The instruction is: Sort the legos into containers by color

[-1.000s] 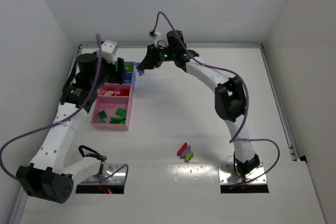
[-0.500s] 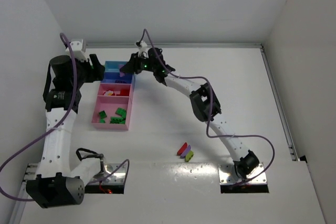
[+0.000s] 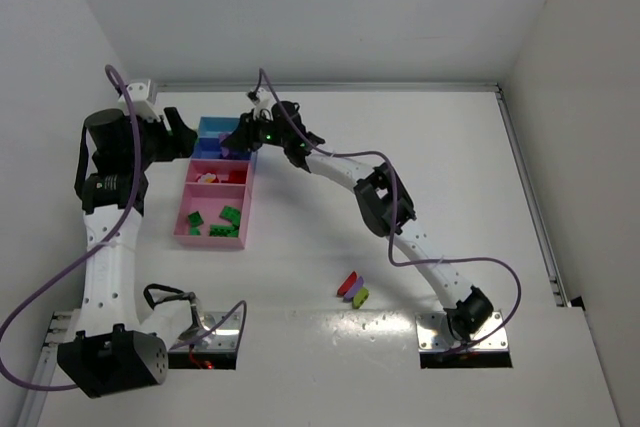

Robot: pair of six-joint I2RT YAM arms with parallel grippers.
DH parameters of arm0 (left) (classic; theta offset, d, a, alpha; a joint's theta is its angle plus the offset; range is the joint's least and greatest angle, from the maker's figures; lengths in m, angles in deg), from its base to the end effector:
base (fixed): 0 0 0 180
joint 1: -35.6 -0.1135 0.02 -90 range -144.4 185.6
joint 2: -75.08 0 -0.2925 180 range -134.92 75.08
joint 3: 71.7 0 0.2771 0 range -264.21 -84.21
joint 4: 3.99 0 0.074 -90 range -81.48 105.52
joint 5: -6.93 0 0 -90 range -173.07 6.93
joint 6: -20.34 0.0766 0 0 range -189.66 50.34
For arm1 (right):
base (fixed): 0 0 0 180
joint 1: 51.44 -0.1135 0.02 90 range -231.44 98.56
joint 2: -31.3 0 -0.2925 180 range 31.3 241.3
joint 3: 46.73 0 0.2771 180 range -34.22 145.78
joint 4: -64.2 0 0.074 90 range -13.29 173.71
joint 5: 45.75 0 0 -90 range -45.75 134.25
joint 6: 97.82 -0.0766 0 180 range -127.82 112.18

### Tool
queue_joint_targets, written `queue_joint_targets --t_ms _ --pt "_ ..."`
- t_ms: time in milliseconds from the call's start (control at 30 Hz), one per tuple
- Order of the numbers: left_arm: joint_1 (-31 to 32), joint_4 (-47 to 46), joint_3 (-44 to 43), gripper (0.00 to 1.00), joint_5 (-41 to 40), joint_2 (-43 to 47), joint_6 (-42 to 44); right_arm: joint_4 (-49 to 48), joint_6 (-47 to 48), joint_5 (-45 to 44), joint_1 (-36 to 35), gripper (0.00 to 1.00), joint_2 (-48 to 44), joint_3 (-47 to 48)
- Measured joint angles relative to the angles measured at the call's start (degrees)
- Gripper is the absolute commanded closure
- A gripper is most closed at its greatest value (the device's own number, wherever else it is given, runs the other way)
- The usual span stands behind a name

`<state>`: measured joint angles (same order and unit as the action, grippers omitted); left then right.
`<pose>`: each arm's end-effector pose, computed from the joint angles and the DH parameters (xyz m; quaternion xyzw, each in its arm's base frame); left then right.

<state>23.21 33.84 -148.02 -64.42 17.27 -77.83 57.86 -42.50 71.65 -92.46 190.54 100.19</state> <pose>0.2643 0.0330 0.4005 -0.0514 0.8088 -0.1111 0.5753 0.5091 0.4896 0.1433 -0.1982 0.7120 0.5379 0.4054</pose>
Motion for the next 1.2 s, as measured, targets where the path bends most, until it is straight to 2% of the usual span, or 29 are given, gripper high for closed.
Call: queue_joint_targets --t_ms 67,167,267,300,333,400,433,467,667,800,967,1200 --pt "-0.09 0.17 0.15 0.99 0.44 -0.11 0.0 -0.04 0.26 -0.28 0.28 1.0 0.0 0.0" --pt "-0.11 0.48 0.52 0.99 0.85 -0.17 0.17 -0.31 0.63 -0.72 0.44 0.9 0.0 0.0" --pt "-0.11 0.85 0.72 0.99 1.29 -0.37 0.2 -0.31 1.75 -1.51 0.52 0.87 0.0 0.0" --pt "-0.11 0.9 0.72 0.99 1.44 -0.57 0.2 -0.24 2.12 -1.53 0.57 0.82 0.0 0.0" --pt "-0.11 0.9 0.72 0.99 1.57 -0.74 0.17 -0.02 2.47 -1.62 0.61 0.56 0.0 0.0" --pt "-0.11 0.9 0.72 0.99 2.19 -1.31 0.11 0.28 3.06 -1.68 0.66 0.36 0.0 -0.02" --pt "-0.11 0.94 0.72 0.99 2.71 -1.7 0.04 0.55 3.41 -1.68 0.66 0.22 0.0 -0.02" --pt "-0.15 0.94 0.74 0.99 3.19 -2.05 -0.09 0.92 3.58 -1.7 0.66 0.18 0.0 -0.02" --pt "-0.55 0.66 0.9 0.99 7.89 -3.61 -2.6 1.14 5.44 -0.13 1.16 0.17 -2.71 -4.07" --pt "-0.48 -1.68 1.53 0.99 12.07 -4.61 -6.29 3.78 5.73 2.91 2.36 0.17 -9.99 -13.16" --pt "2.82 -6.6 4.28 0.99 14.21 -6.29 -11.28 7.72 7.54 7.15 6.32 0.17 -27.5 -30.49" --pt "13.55 -16.04 10.27 1.0 11.63 -8.46 -21.49 16.92 15.8 5.99 11.06 0.17 -61.44 -54.47"
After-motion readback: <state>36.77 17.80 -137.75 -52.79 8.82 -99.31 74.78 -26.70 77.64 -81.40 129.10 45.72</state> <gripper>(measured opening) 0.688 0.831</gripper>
